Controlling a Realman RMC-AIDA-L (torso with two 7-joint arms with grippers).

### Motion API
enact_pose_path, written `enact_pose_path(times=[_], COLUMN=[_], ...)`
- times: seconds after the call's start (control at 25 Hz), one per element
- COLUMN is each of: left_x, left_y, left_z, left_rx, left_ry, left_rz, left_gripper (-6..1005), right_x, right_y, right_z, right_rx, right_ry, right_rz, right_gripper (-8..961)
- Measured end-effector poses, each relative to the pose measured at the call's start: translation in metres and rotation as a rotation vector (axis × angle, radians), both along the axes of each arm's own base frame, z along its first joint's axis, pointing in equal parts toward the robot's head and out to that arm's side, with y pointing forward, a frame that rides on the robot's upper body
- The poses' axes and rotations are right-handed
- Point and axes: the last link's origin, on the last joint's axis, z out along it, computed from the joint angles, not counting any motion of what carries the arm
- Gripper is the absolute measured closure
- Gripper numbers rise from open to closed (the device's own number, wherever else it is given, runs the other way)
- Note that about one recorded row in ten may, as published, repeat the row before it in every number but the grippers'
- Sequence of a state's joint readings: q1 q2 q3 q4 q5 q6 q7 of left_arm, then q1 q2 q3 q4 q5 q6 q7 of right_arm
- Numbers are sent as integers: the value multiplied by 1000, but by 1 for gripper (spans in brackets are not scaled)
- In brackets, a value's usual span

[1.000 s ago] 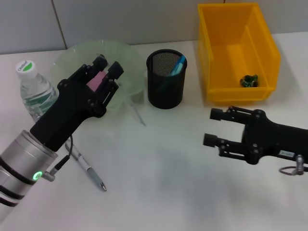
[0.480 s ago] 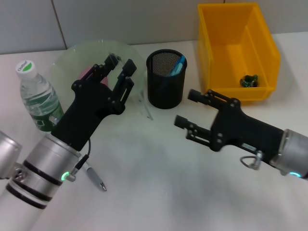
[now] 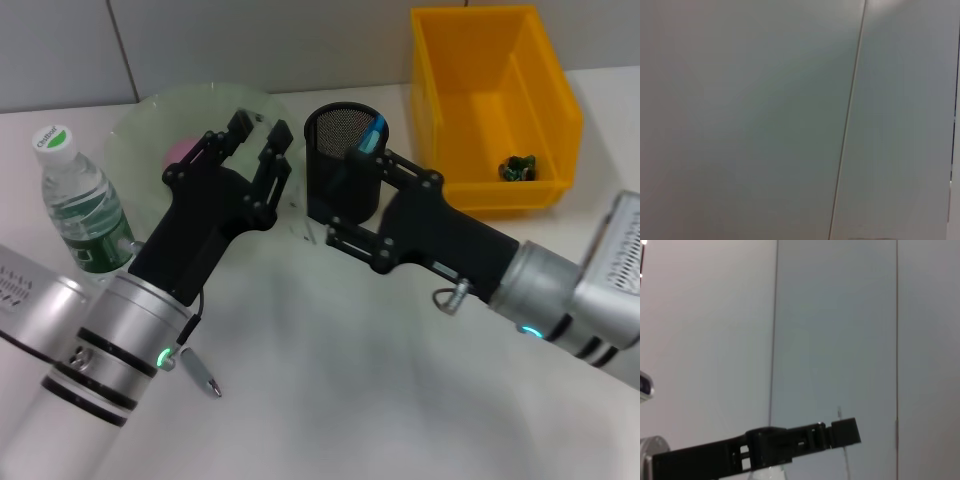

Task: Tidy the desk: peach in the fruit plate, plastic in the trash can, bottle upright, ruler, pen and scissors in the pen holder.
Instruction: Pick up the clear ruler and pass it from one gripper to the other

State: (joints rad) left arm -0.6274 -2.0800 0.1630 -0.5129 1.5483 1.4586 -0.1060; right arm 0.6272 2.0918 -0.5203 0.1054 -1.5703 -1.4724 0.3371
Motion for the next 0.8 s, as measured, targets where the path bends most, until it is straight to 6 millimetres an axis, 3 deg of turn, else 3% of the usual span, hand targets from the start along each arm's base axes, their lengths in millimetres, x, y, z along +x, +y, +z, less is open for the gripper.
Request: enact_pose_path(times=[0.8], left_x=[11], left_y=[2], left_z=[-7], left_rx=[12], left_ry=[65], left_rz=[-33], left_gripper=[608], right_x=[-26], right_y=[22], right_z=[-22], right_rx=[5], right_ry=[-71], right_rz=[-11], right_gripper=[274])
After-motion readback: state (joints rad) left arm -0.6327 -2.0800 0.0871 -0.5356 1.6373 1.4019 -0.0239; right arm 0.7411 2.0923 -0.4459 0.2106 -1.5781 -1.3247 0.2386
